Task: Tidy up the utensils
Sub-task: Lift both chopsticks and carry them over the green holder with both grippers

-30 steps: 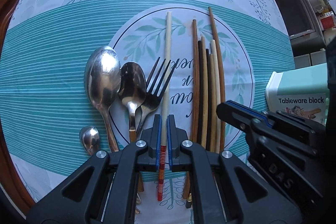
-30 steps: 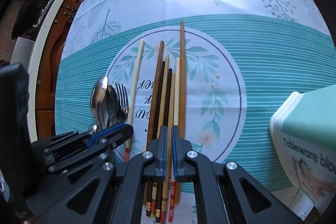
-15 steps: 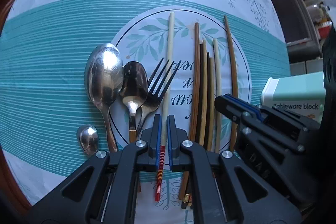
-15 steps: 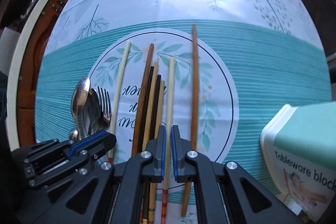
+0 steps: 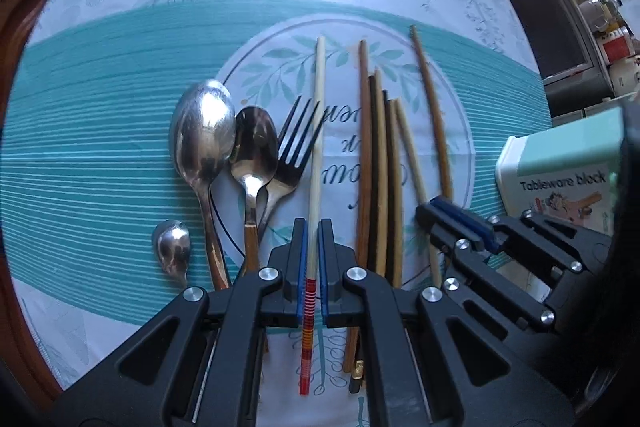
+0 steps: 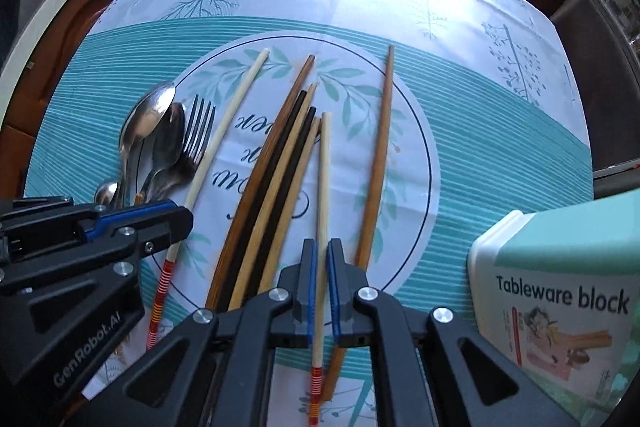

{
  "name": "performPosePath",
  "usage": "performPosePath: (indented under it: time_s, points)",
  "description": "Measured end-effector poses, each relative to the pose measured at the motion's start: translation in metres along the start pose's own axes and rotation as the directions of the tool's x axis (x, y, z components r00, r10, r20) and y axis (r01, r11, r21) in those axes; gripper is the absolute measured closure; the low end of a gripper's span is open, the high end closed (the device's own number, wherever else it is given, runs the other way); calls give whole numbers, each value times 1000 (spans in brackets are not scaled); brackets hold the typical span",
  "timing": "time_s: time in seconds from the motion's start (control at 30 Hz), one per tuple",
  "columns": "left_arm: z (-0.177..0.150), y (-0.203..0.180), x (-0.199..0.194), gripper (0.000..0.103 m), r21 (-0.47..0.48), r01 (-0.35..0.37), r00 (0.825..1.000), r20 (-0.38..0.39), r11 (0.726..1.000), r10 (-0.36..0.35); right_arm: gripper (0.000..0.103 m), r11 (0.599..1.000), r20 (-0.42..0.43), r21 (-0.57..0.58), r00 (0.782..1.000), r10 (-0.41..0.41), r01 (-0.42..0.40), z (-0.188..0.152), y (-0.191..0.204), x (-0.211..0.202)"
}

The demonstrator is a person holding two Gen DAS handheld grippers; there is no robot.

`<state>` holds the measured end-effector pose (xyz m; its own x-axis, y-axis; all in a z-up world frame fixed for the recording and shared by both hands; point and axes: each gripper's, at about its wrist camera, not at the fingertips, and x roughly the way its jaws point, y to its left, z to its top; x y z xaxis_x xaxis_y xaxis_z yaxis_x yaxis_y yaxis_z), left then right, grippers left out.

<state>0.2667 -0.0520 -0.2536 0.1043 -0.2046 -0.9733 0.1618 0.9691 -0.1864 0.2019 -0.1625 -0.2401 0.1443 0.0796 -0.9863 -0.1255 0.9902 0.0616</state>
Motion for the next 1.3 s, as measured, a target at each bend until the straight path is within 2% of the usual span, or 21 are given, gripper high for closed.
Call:
performPosePath:
  time_s: [0.1, 0.2, 0.3, 0.37, 0.4, 0.47, 0.5, 0.6, 0.67, 0.7, 0.83, 0.87, 1.13, 1.2, 1.3]
  points:
    - [-7, -12, -22, 101, 35, -27, 997, 71, 999, 25, 98, 994, 63, 43, 993, 98, -101, -12, -11, -17]
    - [-16, -31, -51, 101, 77, -54, 986, 164, 996, 40, 98, 978, 162, 66, 969, 186, -199, -27, -26, -47]
    - [-26, -48, -81, 101, 109, -51, 967, 253, 993, 22, 98, 958, 288, 69, 925, 247, -278, -44, -41, -85]
    - [-29, -62, -103, 101, 131, -39, 948, 318, 991, -5, 98, 948, 377, 58, 886, 269, -313, -53, -53, -110]
    - [-32, -70, -116, 101, 145, -31, 933, 360, 989, -24, 98, 945, 420, 55, 866, 272, -323, -58, -60, -121]
    - [-38, -81, -140, 101, 171, -20, 902, 429, 985, -56, 98, 941, 515, 48, 816, 263, -334, -71, -71, -146]
    - [-42, -88, -152, 101, 187, -13, 882, 466, 982, -77, 98, 942, 547, 50, 798, 253, -333, -73, -76, -155]
    - [-48, -110, -181, 101, 226, 3, 824, 551, 974, -131, 98, 935, 655, 60, 721, 226, -349, -90, -99, -182]
    - [-50, -128, -194, 101, 253, 16, 795, 583, 967, -166, 98, 935, 719, 75, 668, 191, -347, -100, -114, -198]
    - [-50, -137, -200, 101, 268, 26, 784, 593, 963, -185, 98, 934, 739, 78, 650, 180, -348, -101, -120, -203]
    - [-51, -168, -215, 101, 311, 49, 759, 606, 949, -238, 98, 933, 810, 94, 572, 130, -346, -109, -141, -226]
    - [-50, -176, -218, 101, 321, 52, 754, 608, 946, -248, 98, 934, 818, 96, 562, 123, -344, -109, -145, -231]
    - [-46, -224, -233, 101, 362, 91, 710, 630, 928, -316, 98, 938, 897, 135, 441, 21, -319, -120, -167, -263]
    - [-41, -233, -234, 101, 368, 108, 702, 630, 924, -333, 98, 940, 905, 145, 426, 1, -309, -119, -174, -269]
    - [-30, -246, -238, 101, 373, 136, 680, 638, 918, -361, 98, 939, 912, 167, 410, -31, -300, -116, -182, -272]
